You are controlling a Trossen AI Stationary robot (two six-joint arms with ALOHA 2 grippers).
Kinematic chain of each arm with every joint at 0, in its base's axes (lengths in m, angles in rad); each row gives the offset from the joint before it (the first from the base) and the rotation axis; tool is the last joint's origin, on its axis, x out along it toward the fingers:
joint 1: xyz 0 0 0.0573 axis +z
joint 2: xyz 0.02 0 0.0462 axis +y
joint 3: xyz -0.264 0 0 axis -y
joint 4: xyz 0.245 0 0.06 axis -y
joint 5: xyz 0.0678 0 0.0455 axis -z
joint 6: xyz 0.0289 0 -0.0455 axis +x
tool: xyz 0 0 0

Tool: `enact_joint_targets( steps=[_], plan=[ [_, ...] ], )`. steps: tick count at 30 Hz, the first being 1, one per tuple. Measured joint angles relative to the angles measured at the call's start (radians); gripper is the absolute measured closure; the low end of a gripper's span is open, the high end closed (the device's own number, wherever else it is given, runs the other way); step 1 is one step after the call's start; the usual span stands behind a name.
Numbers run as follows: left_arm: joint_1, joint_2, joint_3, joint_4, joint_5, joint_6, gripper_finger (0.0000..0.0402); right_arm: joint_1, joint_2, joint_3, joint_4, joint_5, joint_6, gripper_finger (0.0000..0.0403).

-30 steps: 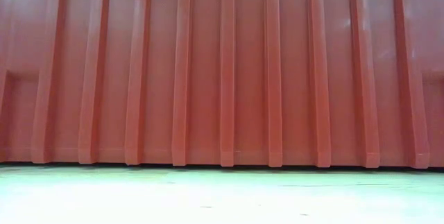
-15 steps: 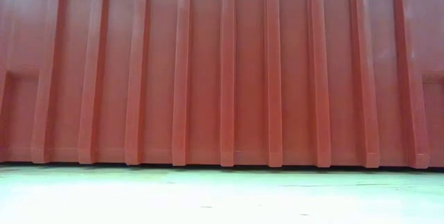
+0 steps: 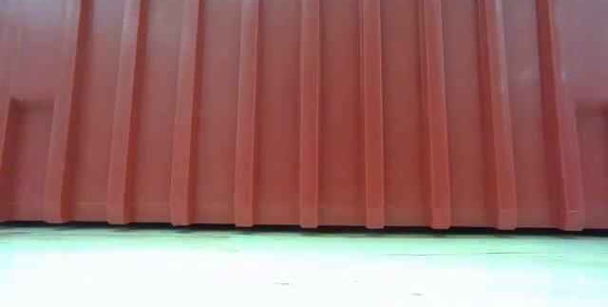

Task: Pick and place slides into bin
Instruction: Put the right pink slide into the red bin, then adjust the red bin on the table

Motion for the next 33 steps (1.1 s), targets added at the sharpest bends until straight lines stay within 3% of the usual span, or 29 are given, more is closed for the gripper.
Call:
enact_joint_targets(
  steps=[8, 14, 20, 28, 33],
  plan=[
    [0.055, 0.055, -0.003, 0.047, 0.006, 0.020, 0.0314, 0.000, -0.004, 0.000, -0.078, 0.000, 0.028, 0.0023],
    [0.047, 0.082, 0.000, 0.063, 0.092, 0.003, 0.0272, 0.000, -0.003, 0.000, -0.097, 0.000, 0.032, 0.0018],
    [0.040, 0.083, -0.001, 0.055, 0.108, 0.002, 0.0222, 0.000, -0.004, 0.000, -0.101, 0.000, 0.035, 0.0018],
    [0.045, 0.043, -0.002, 0.049, 0.166, 0.093, 0.0153, 0.000, -0.003, 0.000, -0.116, 0.000, 0.074, 0.0018],
    [0.044, -0.028, -0.001, -0.109, 0.170, 0.110, 0.0150, 0.000, -0.003, 0.000, -0.124, 0.000, 0.087, 0.0018]
  ],
)
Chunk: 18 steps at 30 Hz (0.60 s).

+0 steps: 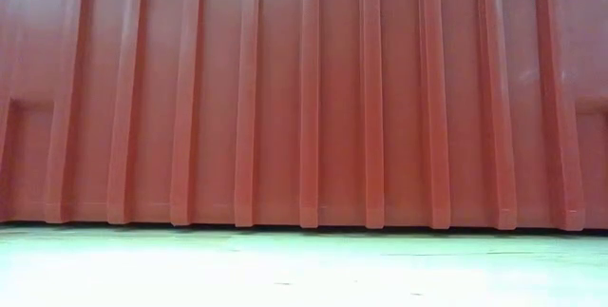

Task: Pick and place slides into bin
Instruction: Adjust the red bin on the table

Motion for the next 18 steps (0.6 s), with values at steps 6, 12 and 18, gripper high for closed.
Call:
enact_joint_targets(
  steps=[6, 12, 18],
  plan=[
    [0.011, -0.114, -0.002, -0.210, -0.075, 0.058, 0.0172, 0.000, 0.000, 0.000, 0.001, 0.008, -0.007, 0.0018],
    [0.096, -0.264, -0.001, -0.132, -0.215, 0.144, 0.0194, -0.001, 0.002, 0.000, 0.001, 0.077, 0.019, 0.0018],
    [0.209, -0.322, 0.154, -0.029, -0.297, 0.402, 0.0206, -0.054, 0.002, 0.000, 0.004, 0.096, 0.025, 0.0018]
  ],
)
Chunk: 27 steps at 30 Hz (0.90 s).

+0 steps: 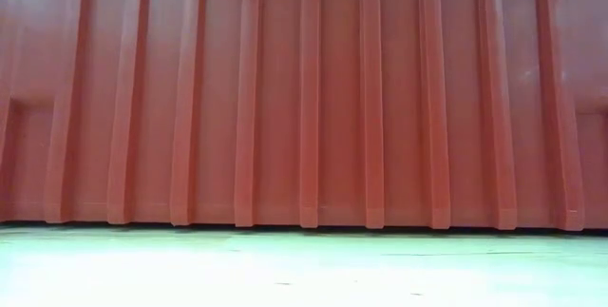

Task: Pick and place slides into bin
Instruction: Adjust the red bin on the table

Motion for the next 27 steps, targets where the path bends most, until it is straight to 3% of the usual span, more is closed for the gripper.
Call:
enact_joint_targets(
  steps=[6, 10, 16, 22, 27],
  plan=[
    [0.160, 0.087, 0.259, -0.105, -0.036, 0.322, 0.0207, -0.149, 0.022, 0.000, 0.039, 0.001, -0.094, 0.0018],
    [0.280, 0.142, 0.357, -0.149, 0.011, 0.419, 0.0211, -0.281, 0.063, 0.000, 0.067, -0.061, -0.160, 0.0018],
    [0.406, 0.217, 0.363, -0.161, 0.053, 0.577, 0.0214, -0.474, 0.181, 0.000, 0.129, -0.131, -0.173, 0.0018],
    [0.520, 0.314, 0.361, -0.306, 0.060, 0.583, 0.0225, -0.588, 0.329, 0.000, 0.235, -0.205, -0.175, 0.0022],
    [0.549, 0.366, 0.362, -0.382, 0.131, 0.584, 0.0245, -0.653, 0.415, 0.000, 0.275, -0.240, -0.166, 0.0023]
  ],
)
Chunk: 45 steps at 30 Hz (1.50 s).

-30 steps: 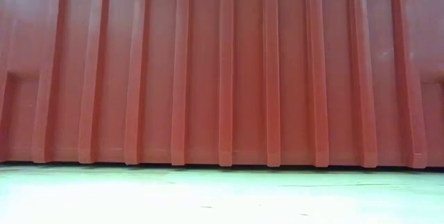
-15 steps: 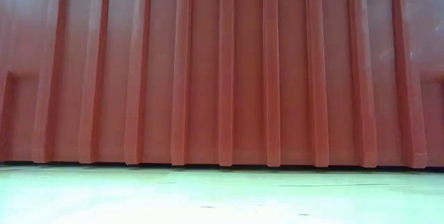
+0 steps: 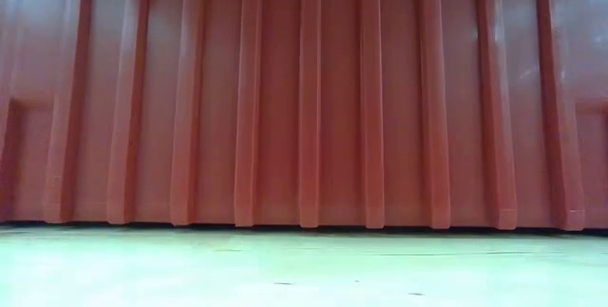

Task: Pick and place slides into bin
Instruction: Adjust the red bin on the table

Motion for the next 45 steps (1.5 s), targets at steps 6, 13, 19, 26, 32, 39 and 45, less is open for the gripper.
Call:
enact_joint_targets(
  steps=[6, 13, 19, 26, 32, 39, 45],
  plan=[
    [-0.007, 0.083, 0.001, -0.032, -0.003, -0.054, 0.0267, -0.084, 0.052, 0.000, 0.068, -0.052, -0.001, 0.0023],
    [-0.045, 0.157, 0.000, -0.145, 0.012, -0.032, 0.0270, -0.151, 0.057, 0.000, 0.090, -0.132, -0.034, 0.0023],
    [-0.118, 0.147, 0.052, -0.378, 0.008, -0.030, 0.0286, -0.207, 0.042, 0.000, 0.090, -0.216, -0.080, 0.0023],
    [-0.247, 0.144, 0.103, -0.473, -0.010, -0.005, 0.0303, -0.235, 0.042, 0.000, 0.083, -0.279, -0.163, 0.0024],
    [-0.318, 0.135, 0.102, -0.383, -0.036, -0.004, 0.0310, -0.244, 0.042, 0.000, 0.073, -0.298, -0.169, 0.0024],
    [-0.323, 0.136, 0.100, -0.164, 0.024, -0.112, 0.0287, -0.243, 0.040, 0.000, 0.061, -0.307, -0.166, 0.0024],
    [-0.323, 0.151, 0.101, 0.072, 0.202, -0.106, 0.0244, -0.243, 0.039, 0.000, 0.062, -0.310, -0.163, 0.0024]
  ],
)
